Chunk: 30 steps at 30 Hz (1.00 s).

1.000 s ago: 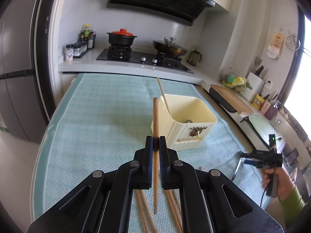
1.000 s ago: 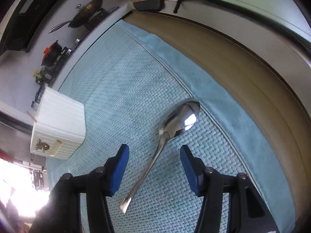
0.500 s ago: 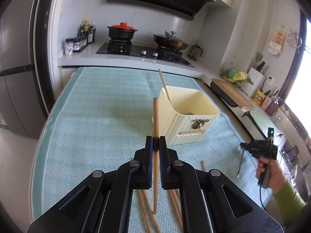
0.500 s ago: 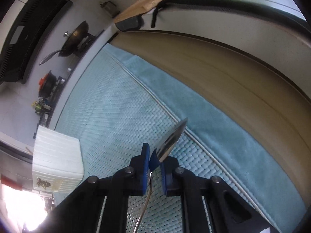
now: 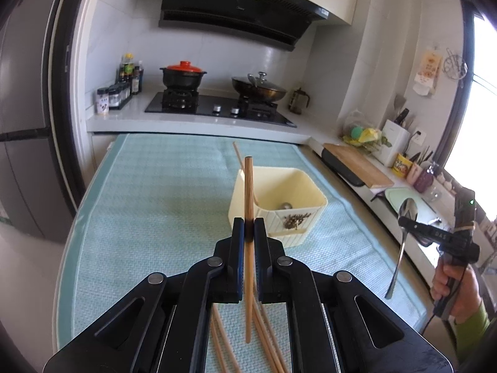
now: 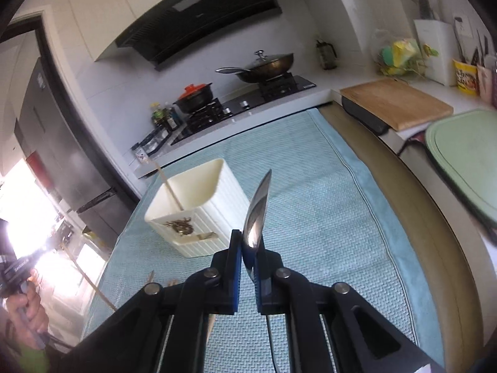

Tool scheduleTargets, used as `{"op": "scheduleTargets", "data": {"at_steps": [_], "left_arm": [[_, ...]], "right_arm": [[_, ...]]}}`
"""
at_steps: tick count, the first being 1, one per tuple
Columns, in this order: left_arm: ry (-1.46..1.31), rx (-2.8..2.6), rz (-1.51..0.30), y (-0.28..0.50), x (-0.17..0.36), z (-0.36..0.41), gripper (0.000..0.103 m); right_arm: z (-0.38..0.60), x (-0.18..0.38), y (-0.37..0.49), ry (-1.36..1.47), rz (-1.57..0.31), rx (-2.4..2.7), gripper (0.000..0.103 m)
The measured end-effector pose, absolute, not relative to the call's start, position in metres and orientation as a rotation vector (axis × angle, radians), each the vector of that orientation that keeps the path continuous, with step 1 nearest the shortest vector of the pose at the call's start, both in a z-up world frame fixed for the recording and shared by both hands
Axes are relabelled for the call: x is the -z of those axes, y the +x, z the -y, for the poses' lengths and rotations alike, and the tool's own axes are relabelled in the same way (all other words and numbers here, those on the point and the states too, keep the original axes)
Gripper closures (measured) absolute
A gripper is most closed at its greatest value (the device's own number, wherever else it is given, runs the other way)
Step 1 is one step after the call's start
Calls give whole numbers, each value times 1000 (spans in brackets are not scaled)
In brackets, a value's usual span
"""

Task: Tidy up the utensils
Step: 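Carry the spoon with the right tool while the left tool carries its chopstick over the holder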

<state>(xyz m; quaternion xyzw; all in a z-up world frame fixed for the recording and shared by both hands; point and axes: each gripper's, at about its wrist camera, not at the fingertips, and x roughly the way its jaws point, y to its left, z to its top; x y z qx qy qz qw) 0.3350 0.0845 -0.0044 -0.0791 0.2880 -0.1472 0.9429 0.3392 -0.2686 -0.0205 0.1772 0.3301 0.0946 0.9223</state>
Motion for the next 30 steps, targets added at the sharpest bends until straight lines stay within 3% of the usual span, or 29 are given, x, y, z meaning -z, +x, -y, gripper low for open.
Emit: {"op": "scheduleTargets", "data": {"at_steps": [15,30], "left_arm": [[-180,342,-533,377,-45,-68,99],[-162,277,-466,492,-92,-25,99]], "right_arm": [[212,-43,360,287,-524,-335,96],[155,-65,478,257,-405,-458,96]]}}
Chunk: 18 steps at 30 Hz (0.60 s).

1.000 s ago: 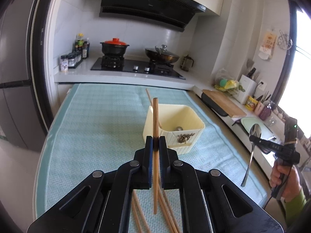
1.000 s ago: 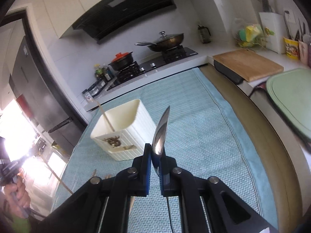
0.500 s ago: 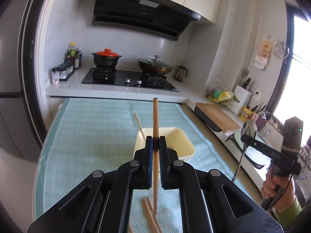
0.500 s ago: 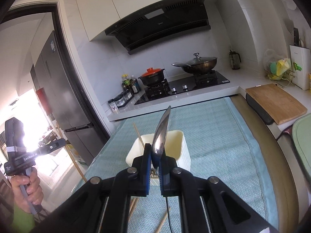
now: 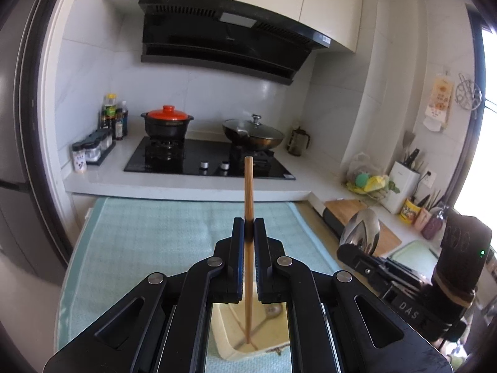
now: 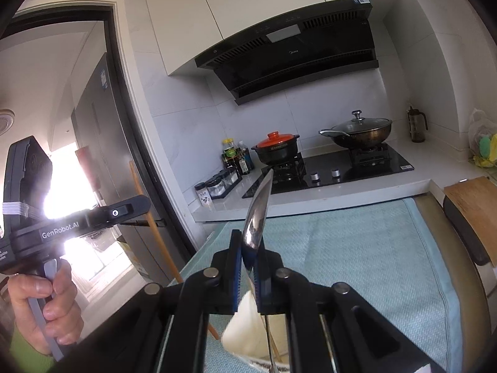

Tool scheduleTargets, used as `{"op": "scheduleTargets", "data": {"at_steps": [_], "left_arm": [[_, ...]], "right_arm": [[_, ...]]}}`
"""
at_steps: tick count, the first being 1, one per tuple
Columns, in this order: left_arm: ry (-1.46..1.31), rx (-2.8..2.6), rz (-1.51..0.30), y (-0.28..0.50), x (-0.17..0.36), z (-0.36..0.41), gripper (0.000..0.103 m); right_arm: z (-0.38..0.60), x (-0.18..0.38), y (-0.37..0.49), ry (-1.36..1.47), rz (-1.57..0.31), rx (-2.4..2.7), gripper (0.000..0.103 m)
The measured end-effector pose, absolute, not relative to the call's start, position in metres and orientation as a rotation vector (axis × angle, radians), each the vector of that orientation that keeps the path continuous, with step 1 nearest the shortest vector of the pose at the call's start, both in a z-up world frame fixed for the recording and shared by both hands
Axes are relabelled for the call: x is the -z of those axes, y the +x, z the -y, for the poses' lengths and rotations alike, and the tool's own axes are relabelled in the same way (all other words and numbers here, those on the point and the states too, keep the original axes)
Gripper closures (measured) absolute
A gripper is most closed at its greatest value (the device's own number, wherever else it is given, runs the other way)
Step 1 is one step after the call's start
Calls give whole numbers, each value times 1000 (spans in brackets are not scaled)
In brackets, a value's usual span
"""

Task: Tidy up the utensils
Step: 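Carry the spoon with the right tool while the left tool carries its chopstick over the holder, then open both tools over the holder, dropping spoon and chopstick inside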

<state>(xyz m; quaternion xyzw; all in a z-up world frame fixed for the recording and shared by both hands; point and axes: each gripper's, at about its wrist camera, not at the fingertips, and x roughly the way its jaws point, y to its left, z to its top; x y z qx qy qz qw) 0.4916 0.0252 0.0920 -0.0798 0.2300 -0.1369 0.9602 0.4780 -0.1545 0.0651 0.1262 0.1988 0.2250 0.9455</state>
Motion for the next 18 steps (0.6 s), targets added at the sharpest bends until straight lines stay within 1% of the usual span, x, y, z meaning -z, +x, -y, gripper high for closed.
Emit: {"op": "scheduleTargets", "data": {"at_steps": [3,6,12,15,16,17,18], "left_arm": [[-161,266,-487,516,-81,-13,99],[-144,256,-529,536,-62,1,99],[-98,248,-636,559,-15,20,99],[-82,247,-699,564,8,25,98],[-81,238,-721,565,12,24,95],[-85,233,-740,565,15,23,84],[-94,229,-753,562,16,19,76]], "right_arm": [[149,-51,501,234,-393,-460,96],[145,-29,519,198,-426,-450,96],[149,13,536,175,-590,-413,96],[150,26,540,154,-697,-399,94],[150,29,542,143,-733,-385,93],[150,30,543,139,-765,-380,83],[151,29,542,143,-779,-385,76]]}}
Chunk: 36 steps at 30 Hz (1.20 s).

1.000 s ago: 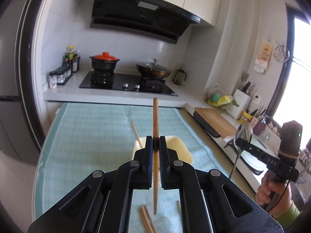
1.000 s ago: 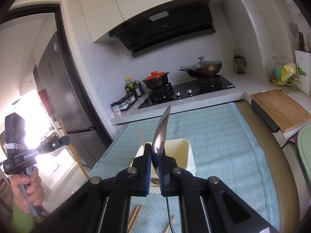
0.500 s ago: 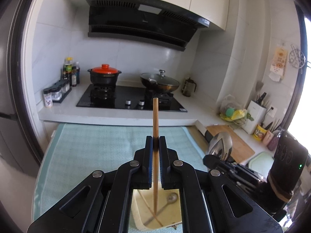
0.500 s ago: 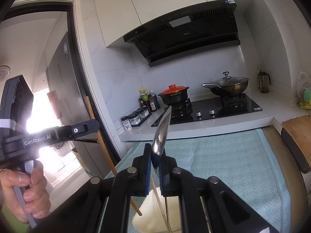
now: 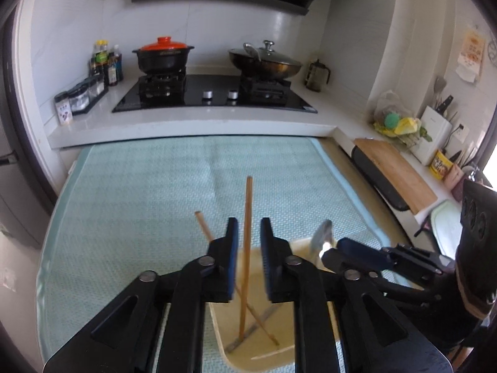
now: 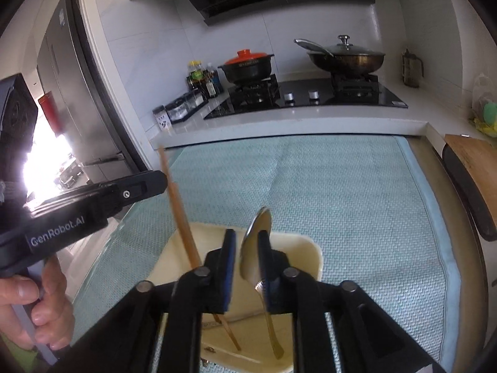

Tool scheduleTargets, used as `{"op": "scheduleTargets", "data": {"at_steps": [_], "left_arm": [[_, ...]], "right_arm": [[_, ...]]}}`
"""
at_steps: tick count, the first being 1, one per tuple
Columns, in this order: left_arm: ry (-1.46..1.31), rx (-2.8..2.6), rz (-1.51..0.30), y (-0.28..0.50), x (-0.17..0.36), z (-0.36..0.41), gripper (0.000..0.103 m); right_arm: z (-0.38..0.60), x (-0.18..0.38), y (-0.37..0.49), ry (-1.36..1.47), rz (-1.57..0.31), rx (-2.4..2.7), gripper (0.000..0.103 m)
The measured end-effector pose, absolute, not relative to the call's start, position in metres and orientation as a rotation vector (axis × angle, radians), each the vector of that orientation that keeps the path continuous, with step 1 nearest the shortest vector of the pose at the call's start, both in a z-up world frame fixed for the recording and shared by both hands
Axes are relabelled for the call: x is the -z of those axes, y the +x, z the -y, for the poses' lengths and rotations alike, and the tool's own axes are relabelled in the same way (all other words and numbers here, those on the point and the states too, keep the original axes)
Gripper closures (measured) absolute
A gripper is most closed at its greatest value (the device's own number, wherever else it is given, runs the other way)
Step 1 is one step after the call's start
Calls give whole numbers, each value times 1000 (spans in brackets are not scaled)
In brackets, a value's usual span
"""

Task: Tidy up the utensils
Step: 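Open both tools over the holder, dropping spoon and chopstick inside, then move both open tools back toward the loose chopsticks on the towel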

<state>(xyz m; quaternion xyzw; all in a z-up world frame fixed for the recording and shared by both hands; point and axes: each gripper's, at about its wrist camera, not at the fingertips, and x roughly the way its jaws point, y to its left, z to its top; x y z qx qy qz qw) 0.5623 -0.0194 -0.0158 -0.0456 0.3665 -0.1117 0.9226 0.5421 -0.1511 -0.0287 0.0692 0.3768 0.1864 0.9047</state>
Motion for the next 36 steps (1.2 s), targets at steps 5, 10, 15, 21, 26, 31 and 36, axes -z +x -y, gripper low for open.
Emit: {"op": "scheduleTargets", "data": {"at_steps": [5,10,15,21,26,31,36], "left_arm": [[-91,194,-710,522,-15,-8,25],[53,113,-648,437,-45,-42,1],[229,-32,-700,351,-26,-76,0],[249,-185,-775,261,38,-95,1],[-11,-157,-791,214,91,-100,1],[-44,-134,-894,203,136,-87,1],[-115,-86,-890,205,155,-89,1]], "right_arm": [[156,-4,510,95,-761,-393,60],[167,-41,443,2,-740,-364,48],[178,-41,364,-160,-738,-301,38],[193,14,283,-179,-808,-200,26],[186,82,227,-65,-882,-151,26],[168,118,191,-74,-889,-61,26],[148,119,180,-104,-849,-223,26]]}}
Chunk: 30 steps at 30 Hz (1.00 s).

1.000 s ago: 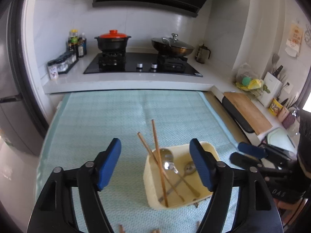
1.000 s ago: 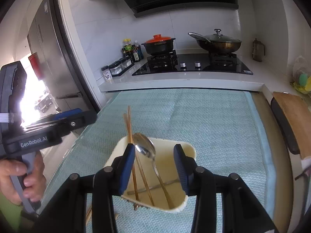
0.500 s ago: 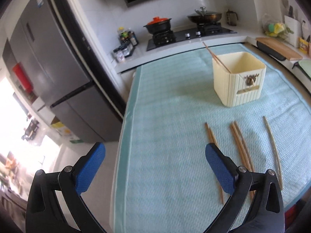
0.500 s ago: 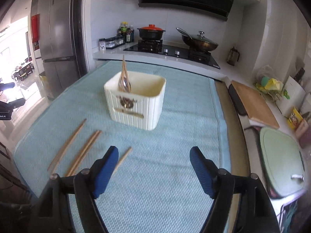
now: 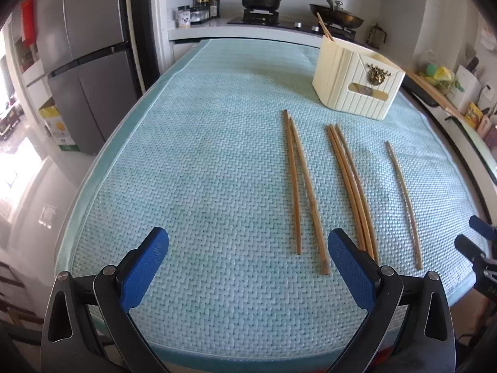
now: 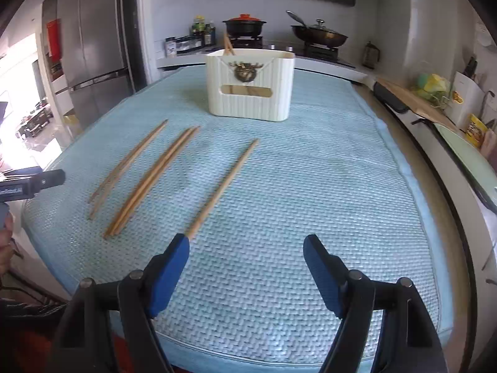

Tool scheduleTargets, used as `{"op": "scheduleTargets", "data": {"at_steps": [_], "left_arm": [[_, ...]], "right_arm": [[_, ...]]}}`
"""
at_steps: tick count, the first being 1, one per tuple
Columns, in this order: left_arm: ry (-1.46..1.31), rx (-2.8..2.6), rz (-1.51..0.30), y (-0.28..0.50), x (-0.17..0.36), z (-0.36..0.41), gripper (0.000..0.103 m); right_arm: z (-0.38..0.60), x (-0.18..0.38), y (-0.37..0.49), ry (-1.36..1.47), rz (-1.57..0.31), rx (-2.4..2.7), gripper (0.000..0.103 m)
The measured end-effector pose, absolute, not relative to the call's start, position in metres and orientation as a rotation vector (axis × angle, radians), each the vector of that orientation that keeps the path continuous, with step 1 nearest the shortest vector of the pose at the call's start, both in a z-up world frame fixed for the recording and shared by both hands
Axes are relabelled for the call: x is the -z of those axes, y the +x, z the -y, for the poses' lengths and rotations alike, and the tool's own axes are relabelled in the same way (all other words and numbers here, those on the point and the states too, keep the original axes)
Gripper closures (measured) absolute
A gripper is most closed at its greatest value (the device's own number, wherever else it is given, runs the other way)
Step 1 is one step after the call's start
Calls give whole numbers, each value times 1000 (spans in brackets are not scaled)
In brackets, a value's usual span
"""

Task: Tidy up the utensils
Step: 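Move both open tools back toward the loose chopsticks on the towel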

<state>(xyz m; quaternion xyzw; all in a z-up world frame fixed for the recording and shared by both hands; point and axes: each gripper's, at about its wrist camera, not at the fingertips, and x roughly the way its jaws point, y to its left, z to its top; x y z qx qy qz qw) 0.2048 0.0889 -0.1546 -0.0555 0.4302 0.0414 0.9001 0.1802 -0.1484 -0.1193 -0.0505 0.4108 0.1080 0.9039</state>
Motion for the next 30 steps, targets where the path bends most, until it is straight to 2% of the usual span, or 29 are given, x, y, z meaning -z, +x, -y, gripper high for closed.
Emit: {"op": "scheduleTargets", "data": {"at_steps": [12,16,19,27,30], "left_arm": [[-135,-39,-913,223,170,-95,1],[-98,-43,-913,244,171,-93,1],[-47,-55,-920,263,176,-89,1],[-34,-22,-982,297,194,-85,1],[-13,-31,-1011,306,203,-82,1]], "right_arm": [[128,134,211,-116,-971,-206,24],[125,129,225,-105,-940,-214,25],[118,126,241,-105,-929,-226,41],[99,141,282,-96,-974,-263,45],[98,155,294,-93,-1016,-252,53]]}}
